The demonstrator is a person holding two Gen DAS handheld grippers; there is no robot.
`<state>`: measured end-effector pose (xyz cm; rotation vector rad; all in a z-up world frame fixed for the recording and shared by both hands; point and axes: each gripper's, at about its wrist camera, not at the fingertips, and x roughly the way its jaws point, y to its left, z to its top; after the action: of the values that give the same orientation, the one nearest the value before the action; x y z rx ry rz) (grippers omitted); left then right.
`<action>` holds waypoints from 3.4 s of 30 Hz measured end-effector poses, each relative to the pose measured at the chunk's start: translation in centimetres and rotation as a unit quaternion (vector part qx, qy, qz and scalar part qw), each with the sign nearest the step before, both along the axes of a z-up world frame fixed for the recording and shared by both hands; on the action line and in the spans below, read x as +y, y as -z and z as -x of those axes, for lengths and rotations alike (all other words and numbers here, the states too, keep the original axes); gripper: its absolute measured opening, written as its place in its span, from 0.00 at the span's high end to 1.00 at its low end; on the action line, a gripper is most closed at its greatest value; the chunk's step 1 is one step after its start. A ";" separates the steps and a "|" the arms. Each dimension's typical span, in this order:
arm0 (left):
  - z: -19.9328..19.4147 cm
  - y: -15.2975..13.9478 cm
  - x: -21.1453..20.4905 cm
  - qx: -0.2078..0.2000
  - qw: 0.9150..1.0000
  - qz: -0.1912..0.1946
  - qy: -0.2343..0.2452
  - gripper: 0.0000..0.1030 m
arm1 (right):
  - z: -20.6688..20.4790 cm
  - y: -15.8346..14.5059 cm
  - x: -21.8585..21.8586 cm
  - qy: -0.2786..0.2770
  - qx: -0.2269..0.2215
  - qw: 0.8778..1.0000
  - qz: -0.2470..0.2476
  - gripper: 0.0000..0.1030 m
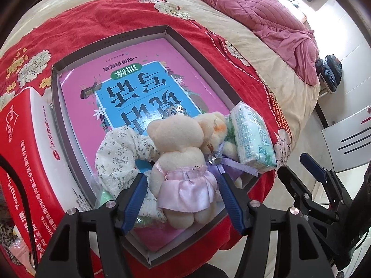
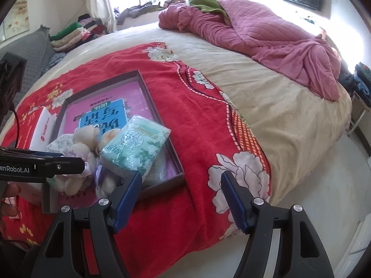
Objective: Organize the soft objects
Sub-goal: 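Lower and open the left gripper to drop the bear while the right releases the tissue pack, then move both open grippers back toward the pile of items, then grasp the leopard-print scrunchie with the left gripper while the right grasps the pink mask pack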
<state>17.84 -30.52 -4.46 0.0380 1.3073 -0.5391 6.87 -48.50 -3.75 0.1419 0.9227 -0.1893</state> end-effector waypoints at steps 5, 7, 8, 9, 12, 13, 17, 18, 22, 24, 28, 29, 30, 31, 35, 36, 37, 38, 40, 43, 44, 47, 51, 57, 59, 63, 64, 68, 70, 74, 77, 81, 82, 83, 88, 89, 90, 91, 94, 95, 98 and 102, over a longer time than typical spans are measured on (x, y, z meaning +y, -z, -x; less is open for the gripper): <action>0.4 -0.8 0.4 -0.007 1.000 0.003 -0.002 0.37 | 0.2 -0.7 0.5 0.000 -0.010 1.000 -0.003 0.29; 0.7 -1.2 0.5 -0.012 1.000 0.002 0.000 0.36 | 0.3 -1.0 0.8 0.001 -0.014 1.000 -0.001 0.29; 0.8 -1.5 0.6 -0.013 1.000 0.004 0.000 0.36 | 0.4 -1.1 0.9 0.002 -0.015 1.000 -0.001 0.29; 0.9 -1.7 0.7 -0.015 1.000 0.005 0.000 0.36 | 0.4 -1.2 1.0 0.002 -0.017 1.000 -0.001 0.29; 1.3 -2.4 1.1 -0.020 1.000 0.010 0.000 0.36 | 0.6 -1.8 1.3 0.003 -0.022 1.000 0.000 0.29; 1.5 -2.6 1.2 -0.023 1.000 0.011 -0.001 0.36 | 0.7 -2.0 1.4 0.003 -0.024 1.000 0.001 0.29; 2.0 -3.5 2.0 -0.030 0.999 0.015 -0.005 0.33 | 0.9 -2.8 1.7 0.007 -0.032 0.999 -0.001 0.29; 2.2 -3.7 2.1 -0.033 0.999 0.014 -0.007 0.31 | 1.0 -3.0 1.8 0.007 -0.034 0.999 -0.001 0.29; 2.9 -4.7 2.9 -0.046 0.999 0.015 -0.012 0.25 | 1.3 -3.9 2.3 0.009 -0.043 0.999 -0.001 0.29; 3.3 -5.2 3.5 -0.051 0.998 0.015 -0.014 0.25 | 1.4 -4.4 2.7 0.007 -0.047 0.999 0.001 0.29; 3.9 -6.3 4.5 -0.065 0.998 0.011 -0.023 0.24 | 1.8 -5.6 3.4 0.003 -0.061 0.998 0.003 0.29; 4.0 -6.6 4.9 -0.068 0.997 0.011 -0.027 0.24 | 1.9 -5.8 3.6 0.003 -0.063 0.998 0.003 0.28; 4.1 -6.8 5.2 -0.070 0.997 0.011 -0.030 0.24 | 1.9 -6.0 3.7 0.001 -0.065 0.998 0.003 0.28; 4.2 -7.1 5.5 -0.073 0.997 0.012 -0.033 0.23 | 2.0 -6.3 4.0 0.000 -0.069 0.998 0.004 0.28; 4.8 -8.1 6.5 -0.083 0.996 0.011 -0.040 0.23 | 2.3 -7.3 4.9 -0.007 -0.078 0.997 0.007 0.28; 4.9 -8.3 6.7 -0.086 0.995 0.010 -0.040 0.23 | 2.4 -7.5 5.1 -0.009 -0.080 0.997 0.008 0.28; 5.0 -8.5 6.9 -0.088 0.995 0.009 -0.042 0.23 | 2.5 -7.7 5.4 -0.010 -0.081 0.997 0.010 0.28; 5.2 -8.8 7.1 -0.090 0.995 0.009 -0.043 0.23 | 2.5 -7.9 5.6 -0.012 -0.083 0.996 0.011 0.28; 5.5 -9.1 7.6 -0.092 0.995 0.010 -0.046 0.23 | 2.7 -8.4 6.0 -0.015 -0.087 0.996 0.013 0.28; 6.0 -9.6 8.4 -0.098 0.994 0.009 -0.051 0.23 | 2.9 -9.1 6.7 -0.021 -0.092 0.995 0.018 0.28; 6.2 -9.8 8.7 -0.100 0.994 0.009 -0.052 0.23 | 2.9 -9.3 6.9 -0.022 -0.094 0.995 0.020 0.28; 6.7 -10.3 9.5 -0.106 0.993 0.009 -0.056 0.23 | 3.1 -10.0 7.6 -0.029 -0.099 0.994 0.023 0.28; 7.5 -11.0 11.0 -0.112 0.992 0.011 -0.066 0.23 | 3.3 -10.9 8.9 -0.040 -0.105 0.993 0.028 0.28; 8.4 -11.4 13.4 -0.116 0.990 0.011 -0.079 0.23 | 3.4 -12.3 11.2 -0.061 -0.116 0.991 0.030 0.28; 8.7 -11.5 14.2 -0.116 0.990 0.012 -0.085 0.23 | 3.4 -12.9 12.3 -0.069 -0.119 0.990 0.037 0.28; 9.2 -11.7 16.0 -0.117 0.988 0.012 -0.097 0.23 | 3.5 -13.7 14.2 -0.089 -0.126 0.987 0.037 0.28; 9.4 -11.7 16.6 -0.117 0.988 0.012 -0.101 0.23 | 3.5 -13.9 14.9 -0.094 -0.127 0.987 0.036 0.28; 9.8 -11.9 18.9 -0.118 0.986 0.012 -0.116 0.23 | 3.3 -14.3 16.7 -0.112 -0.128 0.985 0.037 0.28; 9.9 -11.9 20.2 -0.117 0.985 0.010 -0.127 0.23 | 3.3 -14.5 17.6 -0.119 -0.129 0.984 0.038 0.28; 10.3 -12.0 22.8 -0.116 0.982 0.013 -0.150 0.23 | 3.5 -15.2 19.2 -0.125 -0.141 0.982 0.031 0.28; 10.6 -12.0 24.7 -0.115 0.980 0.013 -0.163 0.23 | 3.5 -15.5 20.0 -0.138 -0.143 0.980 0.016 0.28; 10.8 -11.8 27.2 -0.112 0.977 0.008 -0.181 0.23 | 3.4 -15.3 21.6 -0.153 -0.137 0.978 0.021 0.28; 10.8 -11.7 27.8 -0.111 0.976 0.008 -0.187 0.23 | 3.4 -15.3 22.0 -0.158 -0.136 0.978 0.021 0.28; 10.7 -11.7 28.5 -0.109 0.975 0.009 -0.194 0.23 | 3.3 -15.2 22.4 -0.163 -0.134 0.977 0.021 0.28; 10.7 -11.3 31.9 -0.106 0.968 0.006 -0.227 0.23 | 3.2 -14.7 23.8 -0.178 -0.129 0.976 0.011 0.28; 10.7 -11.2 32.6 -0.104 0.966 0.007 -0.235 0.23 | 3.2 -14.7 24.1 -0.181 -0.127 0.975 0.010 0.28; 10.7 -11.1 33.2 -0.102 0.965 0.007 -0.241 0.23 | 3.1 -14.6 24.4 -0.185 -0.125 0.975 0.010 0.28; 10.7 -11.0 33.8 -0.101 0.964 0.007 -0.245 0.23 | 3.1 -14.5 24.8 -0.189 -0.124 0.974 0.012 0.28; 10.8 -10.6 35.3 -0.099 0.960 0.006 -0.260 0.23 | 3.0 -13.9 26.1 -0.201 -0.117 0.973 0.010 0.28; 10.8 -10.5 35.7 -0.098 0.960 0.005 -0.262 0.22 | 3.0 -13.7 26.4 -0.204 -0.116 0.972 0.008 0.28; 11.0 -9.9 36.5 -0.097 0.959 0.001 -0.267 0.22 | 2.8 -13.0 27.6 -0.216 -0.106 0.971 0.004 0.28; 11.0 -9.0 37.2 -0.091 0.958 -0.008 -0.271 0.22 | 2.8 -11.8 29.4 -0.230 -0.093 0.969 0.005 0.28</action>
<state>6.84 6.69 4.53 -0.2468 1.0797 -0.0517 4.11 -19.11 8.05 -0.0654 0.7441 0.2461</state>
